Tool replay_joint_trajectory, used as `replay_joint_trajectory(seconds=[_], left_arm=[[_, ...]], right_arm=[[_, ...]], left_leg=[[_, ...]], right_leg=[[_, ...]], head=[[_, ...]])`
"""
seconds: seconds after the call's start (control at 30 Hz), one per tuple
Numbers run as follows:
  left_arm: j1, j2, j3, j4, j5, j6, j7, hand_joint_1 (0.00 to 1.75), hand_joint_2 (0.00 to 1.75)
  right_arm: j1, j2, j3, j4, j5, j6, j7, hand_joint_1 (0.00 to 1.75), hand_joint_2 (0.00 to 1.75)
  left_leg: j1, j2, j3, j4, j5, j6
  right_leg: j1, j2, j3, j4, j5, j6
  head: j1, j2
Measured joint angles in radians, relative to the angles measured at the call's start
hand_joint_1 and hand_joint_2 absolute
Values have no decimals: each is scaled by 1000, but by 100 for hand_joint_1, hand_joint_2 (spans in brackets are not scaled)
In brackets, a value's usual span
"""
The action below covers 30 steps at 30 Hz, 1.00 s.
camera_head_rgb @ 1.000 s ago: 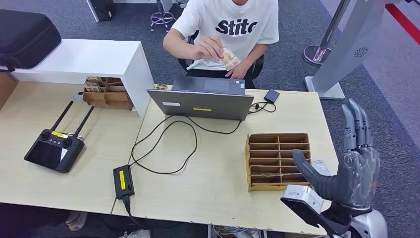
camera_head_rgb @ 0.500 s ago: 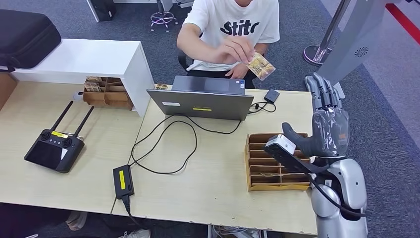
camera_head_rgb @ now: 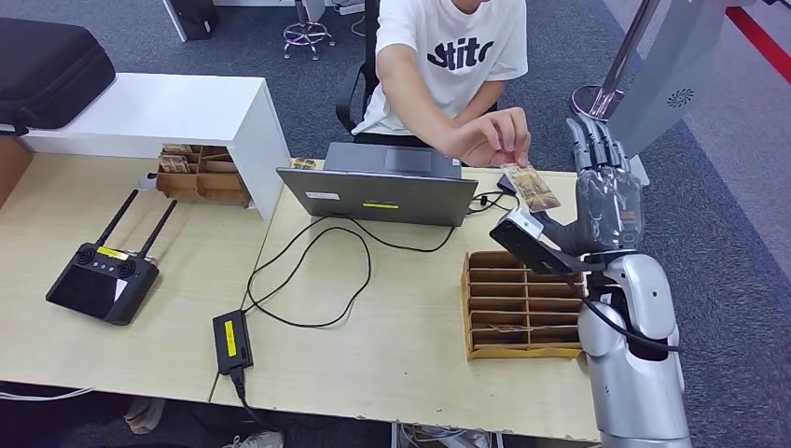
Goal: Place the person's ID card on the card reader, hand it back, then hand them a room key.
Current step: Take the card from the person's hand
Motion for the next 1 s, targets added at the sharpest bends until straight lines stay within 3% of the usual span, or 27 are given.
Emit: replay_joint_trajectory(seconds=[0.1,0.17,0.23,0.27,1.0], left_arm=[[-1,4,-18,0,-2,-4,0,0,175],[-1,6,-28,0,-1,-6,2,0,175],[-2,7,-37,0,0,-7,3,0,175],[-2,7,-41,0,0,-7,3,0,175],[-2,8,-68,0,7,-6,11,0,175]], right_arm=[[-40,0,-19,42,12,-14,4,45,175],[-52,0,-30,53,19,-22,4,114,175],[-58,2,-40,58,23,-26,2,167,175],[-59,2,-44,60,24,-26,0,175,175],[-51,40,-64,-1,1,-38,-62,175,175]], left_leg=[[0,0,0,0,0,0],[0,0,0,0,0,0],[0,0,0,0,0,0],[0,0,-1,0,0,0],[0,0,-1,0,0,0]], right_leg=[[0,0,0,0,0,0],[0,0,0,0,0,0],[0,0,0,0,0,0],[0,0,0,0,0,0],[0,0,-1,0,0,0]], head=[[0,0],[0,0],[0,0],[0,0],[0,0]])
